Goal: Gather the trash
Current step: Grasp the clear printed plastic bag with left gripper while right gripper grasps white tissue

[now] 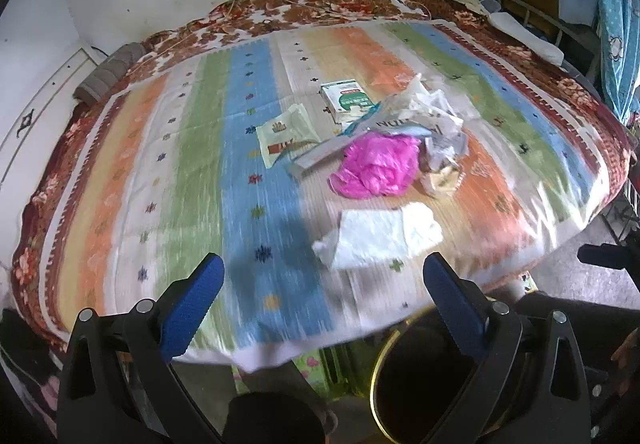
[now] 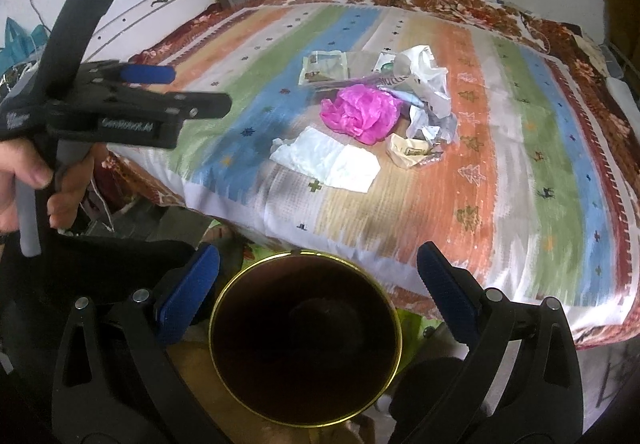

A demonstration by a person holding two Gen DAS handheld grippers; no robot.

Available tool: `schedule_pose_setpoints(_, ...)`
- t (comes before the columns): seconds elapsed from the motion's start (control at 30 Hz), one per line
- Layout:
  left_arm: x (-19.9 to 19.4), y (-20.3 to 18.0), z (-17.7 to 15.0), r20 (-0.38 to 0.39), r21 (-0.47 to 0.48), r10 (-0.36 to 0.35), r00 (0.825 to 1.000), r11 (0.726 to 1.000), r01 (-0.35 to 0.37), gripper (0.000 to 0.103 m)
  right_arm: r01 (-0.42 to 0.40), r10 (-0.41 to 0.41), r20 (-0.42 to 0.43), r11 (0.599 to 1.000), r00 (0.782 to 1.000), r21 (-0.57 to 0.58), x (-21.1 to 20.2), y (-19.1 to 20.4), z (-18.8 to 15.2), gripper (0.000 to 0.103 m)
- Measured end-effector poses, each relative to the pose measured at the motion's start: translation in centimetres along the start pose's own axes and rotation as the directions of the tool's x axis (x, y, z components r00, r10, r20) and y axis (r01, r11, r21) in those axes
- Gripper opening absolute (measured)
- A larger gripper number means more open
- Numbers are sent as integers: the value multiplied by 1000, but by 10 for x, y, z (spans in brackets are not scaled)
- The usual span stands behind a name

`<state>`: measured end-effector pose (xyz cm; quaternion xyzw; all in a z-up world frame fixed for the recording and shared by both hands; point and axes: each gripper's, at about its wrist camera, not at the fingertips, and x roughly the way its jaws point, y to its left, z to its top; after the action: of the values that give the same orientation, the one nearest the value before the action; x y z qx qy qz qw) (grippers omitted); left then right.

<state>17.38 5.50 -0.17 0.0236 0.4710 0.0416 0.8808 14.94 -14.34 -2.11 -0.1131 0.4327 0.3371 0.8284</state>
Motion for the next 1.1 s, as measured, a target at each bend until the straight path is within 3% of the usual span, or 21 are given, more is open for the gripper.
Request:
schedule_pose_setpoints(0.33,47,11,22,-25,62,28,999,998,-27,97,3,-4,-27,1000,1000,-28,45,-9,25,94)
schedule_pose_setpoints(0.57,77,16,32,-32,81,1,999,997,1,97,37,-38,-70,999,997,-19,84,-22,34,93)
schedule_pose_setpoints(0.77,95,7,39,-31,156,-5,1000,988,10,89,19,-20,-72,1000,997,-10,108,-26,45,91)
schedule_pose_setpoints(0.97,116,17,46,-46,127,0,999,992,6,78,5,-3,-101,1000,995,12,141,-31,55,84)
schedule_pose_setpoints(1.1,131,18,51,-59,139,-8,998,990,16,74,-3,9,-130,999,991,46,162,-37,59,73)
